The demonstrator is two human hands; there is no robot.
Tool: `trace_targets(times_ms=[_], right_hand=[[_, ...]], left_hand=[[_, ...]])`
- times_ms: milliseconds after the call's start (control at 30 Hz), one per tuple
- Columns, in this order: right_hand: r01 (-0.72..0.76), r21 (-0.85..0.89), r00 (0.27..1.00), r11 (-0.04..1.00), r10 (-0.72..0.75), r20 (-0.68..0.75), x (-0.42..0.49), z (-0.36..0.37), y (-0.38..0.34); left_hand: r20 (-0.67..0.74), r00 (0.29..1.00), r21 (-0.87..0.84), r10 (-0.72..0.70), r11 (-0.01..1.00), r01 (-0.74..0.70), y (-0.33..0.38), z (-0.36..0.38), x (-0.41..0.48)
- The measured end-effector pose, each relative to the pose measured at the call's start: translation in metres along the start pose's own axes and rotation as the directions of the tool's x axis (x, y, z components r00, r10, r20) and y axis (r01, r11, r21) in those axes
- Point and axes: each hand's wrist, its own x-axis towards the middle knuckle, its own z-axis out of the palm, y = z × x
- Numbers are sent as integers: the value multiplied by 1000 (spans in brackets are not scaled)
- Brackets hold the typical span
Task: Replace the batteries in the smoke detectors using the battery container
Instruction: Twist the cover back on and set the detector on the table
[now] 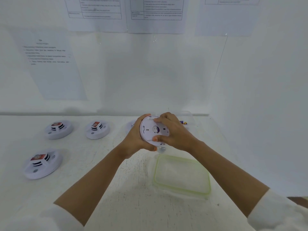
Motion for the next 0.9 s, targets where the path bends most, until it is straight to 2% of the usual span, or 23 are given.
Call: trace_targets(times_ms=[133,267,400,533,600,767,900], right_hand=[[1,24,1000,1000,-1,-10,1,-2,-1],[8,25,999,1000,-7,-43,3,-11,-5],[-137,316,991,939,130,42,0,-5,-11],[-176,450,984,876,158,76,-5,4,-15],[-139,425,990,894,130,52,-7,4,-15],[-63,240,995,969,81,-64,-7,-1,-17],[13,123,1000,992,-15,13,-3,-12,-11]], left_hand=[[-9,1000,-10,-11,1000,11,3,-3,1],[-10,1000,136,20,991,-18,14,-9,8],[-23,998,375,60,926,-47,19,-14,13],[-85,993,420,86,906,-42,15,-10,4],[-90,992,387,85,921,-44,13,-9,-2],[-68,995,253,70,966,-50,9,-7,-8],[-52,997,175,65,983,-55,7,-8,-11]])
